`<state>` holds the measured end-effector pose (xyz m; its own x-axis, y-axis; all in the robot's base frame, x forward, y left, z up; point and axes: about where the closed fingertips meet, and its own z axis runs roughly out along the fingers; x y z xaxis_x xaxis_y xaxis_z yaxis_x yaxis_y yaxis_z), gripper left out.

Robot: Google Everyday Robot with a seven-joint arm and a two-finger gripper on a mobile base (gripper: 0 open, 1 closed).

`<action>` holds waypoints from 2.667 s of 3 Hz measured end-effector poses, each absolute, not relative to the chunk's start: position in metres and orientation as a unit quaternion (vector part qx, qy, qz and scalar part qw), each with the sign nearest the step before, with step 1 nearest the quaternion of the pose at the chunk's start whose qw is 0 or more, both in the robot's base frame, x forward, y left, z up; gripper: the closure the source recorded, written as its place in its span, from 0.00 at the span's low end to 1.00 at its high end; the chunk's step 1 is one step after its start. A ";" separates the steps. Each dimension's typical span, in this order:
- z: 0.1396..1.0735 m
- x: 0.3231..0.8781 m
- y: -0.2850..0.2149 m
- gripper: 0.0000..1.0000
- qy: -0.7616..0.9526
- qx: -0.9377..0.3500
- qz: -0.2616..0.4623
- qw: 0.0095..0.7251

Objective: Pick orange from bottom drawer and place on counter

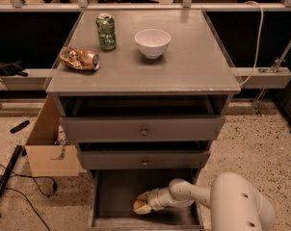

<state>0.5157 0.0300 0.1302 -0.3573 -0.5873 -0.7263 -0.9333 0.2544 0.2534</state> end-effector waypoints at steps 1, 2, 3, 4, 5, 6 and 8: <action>0.130 0.516 0.030 0.96 0.750 -0.507 0.341 0.254; 0.130 0.516 0.030 1.00 0.750 -0.507 0.341 0.254; 0.130 0.516 0.030 1.00 0.750 -0.507 0.341 0.254; 0.146 0.503 0.018 1.00 0.746 -0.509 0.337 0.267; 0.192 0.500 -0.009 1.00 0.735 -0.518 0.300 0.318; 0.253 0.485 -0.053 1.00 0.728 -0.523 0.244 0.371; 0.367 0.382 -0.110 1.00 0.704 -0.542 0.198 0.413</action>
Offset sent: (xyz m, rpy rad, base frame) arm 0.0000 0.0000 0.0000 0.0000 0.0000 0.0000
